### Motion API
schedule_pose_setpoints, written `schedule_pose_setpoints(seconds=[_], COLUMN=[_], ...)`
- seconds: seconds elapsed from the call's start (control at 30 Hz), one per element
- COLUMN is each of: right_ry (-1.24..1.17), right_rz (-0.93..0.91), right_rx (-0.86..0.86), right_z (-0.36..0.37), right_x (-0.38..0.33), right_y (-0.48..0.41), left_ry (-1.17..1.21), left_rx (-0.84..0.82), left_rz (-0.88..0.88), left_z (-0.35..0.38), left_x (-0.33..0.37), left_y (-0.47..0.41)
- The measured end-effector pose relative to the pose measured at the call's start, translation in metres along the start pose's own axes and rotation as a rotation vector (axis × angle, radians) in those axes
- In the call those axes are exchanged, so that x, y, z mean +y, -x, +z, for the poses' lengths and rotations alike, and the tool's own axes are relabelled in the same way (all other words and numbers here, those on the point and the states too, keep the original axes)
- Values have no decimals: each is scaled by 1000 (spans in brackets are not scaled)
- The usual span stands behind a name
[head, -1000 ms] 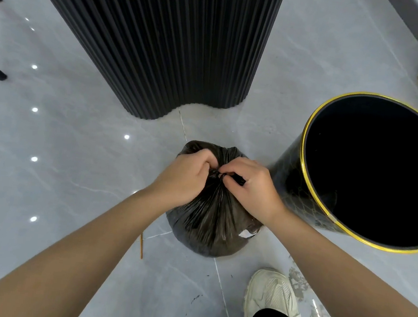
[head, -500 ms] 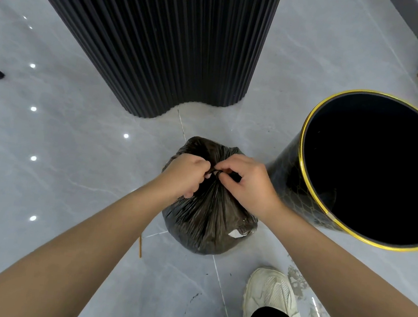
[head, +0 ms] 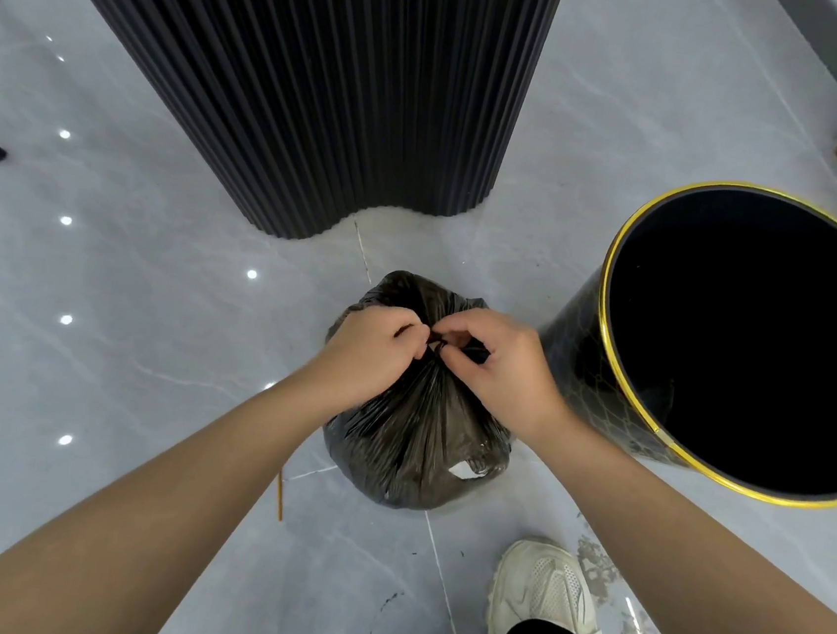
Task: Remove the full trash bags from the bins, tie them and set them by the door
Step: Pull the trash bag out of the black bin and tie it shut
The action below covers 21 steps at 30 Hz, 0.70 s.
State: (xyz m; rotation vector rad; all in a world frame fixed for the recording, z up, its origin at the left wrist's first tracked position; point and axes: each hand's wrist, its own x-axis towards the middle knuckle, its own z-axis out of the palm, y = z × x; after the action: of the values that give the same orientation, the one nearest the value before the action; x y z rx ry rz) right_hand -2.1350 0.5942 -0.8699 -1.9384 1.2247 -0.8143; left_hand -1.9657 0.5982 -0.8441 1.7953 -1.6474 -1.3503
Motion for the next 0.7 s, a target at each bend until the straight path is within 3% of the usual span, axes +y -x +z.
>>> schedule_pose_setpoints(seconds=[0.1, 0.23, 0.33, 0.47, 0.7], right_ry=[20, -65, -147, -203, -207], right_rz=[-31, 123, 241, 380, 457], right_rx=[63, 145, 191, 230, 252], right_z=[4, 5, 8, 13, 16], right_x=[1, -4, -9, -15, -22], right_y=[2, 1, 1, -2, -5], left_ry=[446, 575, 408, 104, -54], left_rx=[-96, 104, 305, 318, 381], left_rz=[-252, -164, -25, 157, 198], left_z=[0, 2, 9, 19, 22], left_x=[9, 3, -7, -11, -9], left_y=[-1, 4, 13, 13, 6])
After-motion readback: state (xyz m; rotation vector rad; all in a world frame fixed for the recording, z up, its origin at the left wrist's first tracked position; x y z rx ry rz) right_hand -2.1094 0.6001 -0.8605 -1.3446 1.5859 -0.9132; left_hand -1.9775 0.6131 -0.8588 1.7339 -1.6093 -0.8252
